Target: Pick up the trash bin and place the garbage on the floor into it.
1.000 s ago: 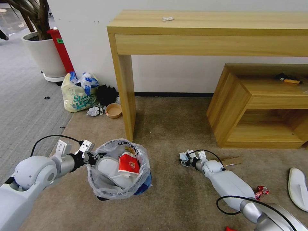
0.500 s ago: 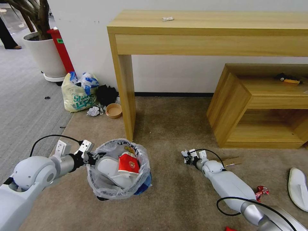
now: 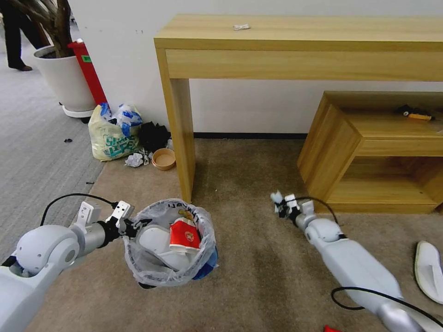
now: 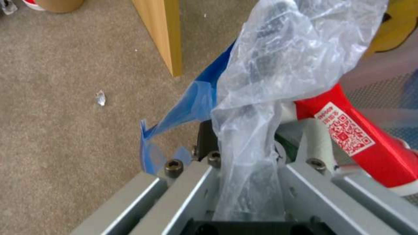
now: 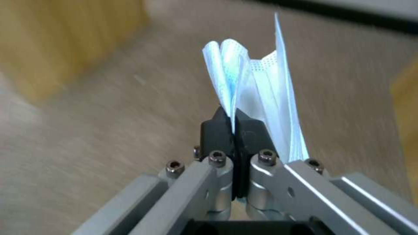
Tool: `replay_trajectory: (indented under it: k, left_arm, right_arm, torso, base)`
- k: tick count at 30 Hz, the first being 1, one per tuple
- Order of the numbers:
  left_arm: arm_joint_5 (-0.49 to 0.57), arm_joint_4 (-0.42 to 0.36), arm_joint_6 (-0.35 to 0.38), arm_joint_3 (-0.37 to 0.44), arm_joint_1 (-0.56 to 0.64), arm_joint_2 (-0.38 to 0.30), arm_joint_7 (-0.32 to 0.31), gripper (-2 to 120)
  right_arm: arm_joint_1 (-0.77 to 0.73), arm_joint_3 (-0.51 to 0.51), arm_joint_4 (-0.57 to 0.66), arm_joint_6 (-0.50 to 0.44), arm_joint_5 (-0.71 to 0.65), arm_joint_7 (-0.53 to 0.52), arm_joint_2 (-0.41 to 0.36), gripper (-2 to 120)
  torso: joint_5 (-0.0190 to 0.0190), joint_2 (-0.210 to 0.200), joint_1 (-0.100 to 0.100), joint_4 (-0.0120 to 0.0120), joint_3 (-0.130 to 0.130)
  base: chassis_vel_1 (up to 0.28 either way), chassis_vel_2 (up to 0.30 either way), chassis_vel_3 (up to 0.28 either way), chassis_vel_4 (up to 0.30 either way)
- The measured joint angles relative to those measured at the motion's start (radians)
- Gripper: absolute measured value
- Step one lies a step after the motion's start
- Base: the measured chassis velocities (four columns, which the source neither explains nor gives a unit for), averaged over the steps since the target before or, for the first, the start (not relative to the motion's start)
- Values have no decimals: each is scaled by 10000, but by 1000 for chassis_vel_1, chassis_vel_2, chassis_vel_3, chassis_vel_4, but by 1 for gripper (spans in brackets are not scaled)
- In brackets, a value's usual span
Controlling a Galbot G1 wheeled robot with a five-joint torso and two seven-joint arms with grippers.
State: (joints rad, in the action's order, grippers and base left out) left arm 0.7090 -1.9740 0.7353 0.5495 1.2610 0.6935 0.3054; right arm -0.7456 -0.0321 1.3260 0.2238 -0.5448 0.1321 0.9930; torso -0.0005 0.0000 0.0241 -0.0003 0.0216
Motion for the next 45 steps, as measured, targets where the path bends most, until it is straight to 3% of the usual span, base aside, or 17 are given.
replay_trajectory:
  k: [2,4,6,14,23,33,35,45]
  left_arm:
    - [-3,4,0,-68,-23,12,-11,0]
    - [-6,8,0,-109,-51,8,-32,0]
    - [-4,10,0,-242,-166,-30,-68,0]
    - [-3,-40,0,-544,-300,-92,-161,0]
    - [48,-138,0,-685,-397,-90,-378,0]
    - [60,-200,0,-677,-400,-89,-376,0]
    - [79,-204,0,-664,-401,-87,-373,0]
    - [88,-200,0,-752,-455,-84,-371,0]
  right_arm:
    - [-359,-18,1727,364,-450,-72,-430,0]
    - [-400,43,2324,511,-623,-105,-572,0]
    - [-228,370,3758,855,-1274,-67,-824,0]
    - [1175,1514,5712,1325,-2741,899,-835,0]
    - [2104,2920,6462,1723,-3433,1553,-657,0]
    - [2208,4012,6803,2171,-3016,1846,-712,0]
    - [2064,4052,6771,2393,-2693,1832,-830,12]
    - [1758,4135,6593,2279,-2315,1650,-820,43]
  torso:
    - [2,1,0,1,0]
    - [0,1,0,0,0]
    - [1,1,0,0,0]
    - [0,1,0,3,0]
    - [-1,1,1,3,1]
    - [1,1,0,2,1]
    - [1,1,0,1,0]
    - [1,1,0,2,1]
  base:
    - [0,0,0,0]
    - [0,0,0,0]
    - [0,0,0,0]
    - [0,0,0,0]
    - [0,0,0,0]
    - [0,0,0,0]
    - [0,0,0,0]
    - [0,0,0,0]
